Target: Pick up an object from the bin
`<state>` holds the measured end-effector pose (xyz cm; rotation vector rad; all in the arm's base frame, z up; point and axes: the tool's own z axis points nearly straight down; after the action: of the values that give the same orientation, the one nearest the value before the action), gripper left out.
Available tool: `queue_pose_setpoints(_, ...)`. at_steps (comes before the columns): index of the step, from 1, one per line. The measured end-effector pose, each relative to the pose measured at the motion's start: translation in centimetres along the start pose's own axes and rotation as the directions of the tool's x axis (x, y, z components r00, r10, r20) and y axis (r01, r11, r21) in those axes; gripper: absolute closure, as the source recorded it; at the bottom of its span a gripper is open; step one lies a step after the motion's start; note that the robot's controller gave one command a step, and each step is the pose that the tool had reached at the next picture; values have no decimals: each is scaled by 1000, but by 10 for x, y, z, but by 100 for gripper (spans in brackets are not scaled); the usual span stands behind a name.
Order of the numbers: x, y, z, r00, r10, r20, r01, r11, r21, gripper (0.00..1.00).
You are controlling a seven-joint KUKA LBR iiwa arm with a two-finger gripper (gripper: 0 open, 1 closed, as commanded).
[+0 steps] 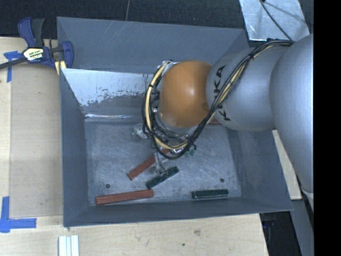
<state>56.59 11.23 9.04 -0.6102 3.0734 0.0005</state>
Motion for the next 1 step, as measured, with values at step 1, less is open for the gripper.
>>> queue_pose_setpoints(1,-7,1,20,968,-249,-4,249,968,-3,100)
